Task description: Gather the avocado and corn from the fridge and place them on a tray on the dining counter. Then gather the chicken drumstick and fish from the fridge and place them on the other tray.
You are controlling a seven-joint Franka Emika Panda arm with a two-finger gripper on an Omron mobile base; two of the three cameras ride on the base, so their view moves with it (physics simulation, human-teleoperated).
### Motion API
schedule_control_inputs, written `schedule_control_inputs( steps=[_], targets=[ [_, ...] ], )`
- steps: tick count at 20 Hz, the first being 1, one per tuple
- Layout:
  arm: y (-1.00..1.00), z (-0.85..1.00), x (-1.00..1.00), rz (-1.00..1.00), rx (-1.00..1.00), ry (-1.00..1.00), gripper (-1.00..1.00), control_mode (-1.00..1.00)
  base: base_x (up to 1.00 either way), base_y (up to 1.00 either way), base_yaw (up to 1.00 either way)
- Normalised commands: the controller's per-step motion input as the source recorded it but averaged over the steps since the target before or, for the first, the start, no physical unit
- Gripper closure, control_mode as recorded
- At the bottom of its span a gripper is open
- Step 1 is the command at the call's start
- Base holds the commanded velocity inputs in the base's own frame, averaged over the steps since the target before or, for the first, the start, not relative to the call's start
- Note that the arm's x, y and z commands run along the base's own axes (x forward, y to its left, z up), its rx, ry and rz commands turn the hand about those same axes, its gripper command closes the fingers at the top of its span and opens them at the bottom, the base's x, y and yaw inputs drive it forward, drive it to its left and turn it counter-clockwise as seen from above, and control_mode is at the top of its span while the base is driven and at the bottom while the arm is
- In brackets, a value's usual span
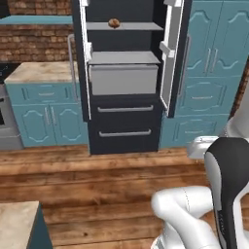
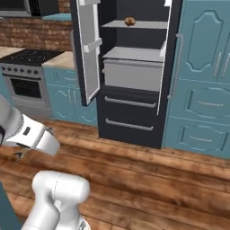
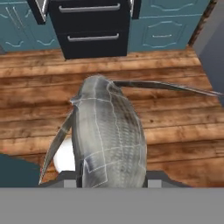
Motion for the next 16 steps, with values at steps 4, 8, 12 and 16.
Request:
schedule_control_inputs(
  steps=[4, 8, 12, 16],
  targets=[
    [0.00, 0.00, 0.00, 0.00, 0.00, 0.00, 1.00, 1.00, -1.00, 0.08, 0.06],
    [0.00, 0.00, 0.00, 0.00, 0.00, 0.00, 1.00, 1.00, -1.00, 0.28, 0.02],
    [0.00, 0.00, 0.00, 0.00, 0.00, 0.00, 1.00, 1.00, -1.00, 0.43, 0.00],
    [0.00, 0.00, 0.00, 0.00, 0.00, 0.00, 1.00, 1.00, -1.00, 0.54, 0.00]
  ],
)
